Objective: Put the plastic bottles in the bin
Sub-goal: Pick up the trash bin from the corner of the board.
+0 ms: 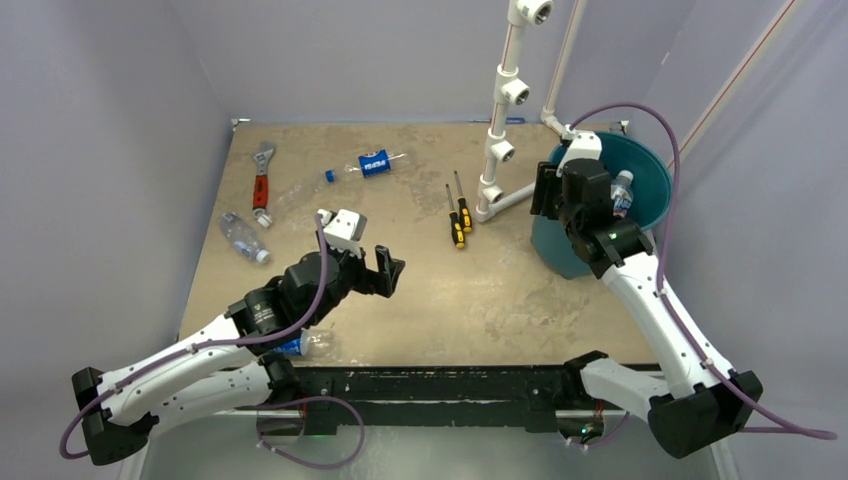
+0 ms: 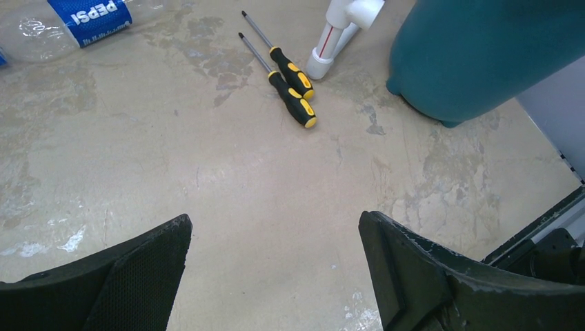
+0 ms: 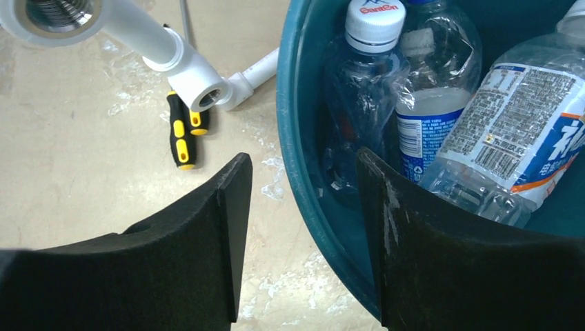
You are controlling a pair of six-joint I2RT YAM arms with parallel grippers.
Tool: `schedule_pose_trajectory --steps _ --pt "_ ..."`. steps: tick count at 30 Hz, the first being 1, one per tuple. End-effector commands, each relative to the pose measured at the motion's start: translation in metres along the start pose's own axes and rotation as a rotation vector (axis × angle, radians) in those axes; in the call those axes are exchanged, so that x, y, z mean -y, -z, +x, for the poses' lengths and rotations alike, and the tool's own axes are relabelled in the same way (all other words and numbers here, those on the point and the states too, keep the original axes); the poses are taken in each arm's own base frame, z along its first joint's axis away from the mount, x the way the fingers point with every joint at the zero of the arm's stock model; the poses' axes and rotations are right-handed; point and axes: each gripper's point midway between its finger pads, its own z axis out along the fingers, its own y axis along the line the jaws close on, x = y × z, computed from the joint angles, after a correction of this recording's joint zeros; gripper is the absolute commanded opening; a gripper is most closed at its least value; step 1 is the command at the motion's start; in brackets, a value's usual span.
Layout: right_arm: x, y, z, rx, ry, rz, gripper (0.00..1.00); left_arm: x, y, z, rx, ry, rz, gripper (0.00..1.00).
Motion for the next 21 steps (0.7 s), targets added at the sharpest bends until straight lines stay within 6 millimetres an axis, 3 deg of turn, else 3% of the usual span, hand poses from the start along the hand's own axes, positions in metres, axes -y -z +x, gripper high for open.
schedule_pose_trajectory --steps 1,7,12,21 --pt "0.006 0.003 -0.007 0.001 0.024 0.037 0.53 0.005 0.004 -0.009 0.033 0.031 0.026 0.91" --pt "0.001 -0.001 0.004 -0.045 0.046 0.025 0.36 0.006 0.004 -0.010 0.037 0.037 0.031 0.91" --pt "-0.003 0.008 -0.002 -0.049 0.034 0.001 0.01 0.003 0.007 -0.013 0.050 0.042 0.024 0.91" --pt "-0.018 0.050 -0.025 -0.033 0.000 -0.116 0.00 -0.003 0.007 -0.018 0.058 0.020 -0.015 0.91"
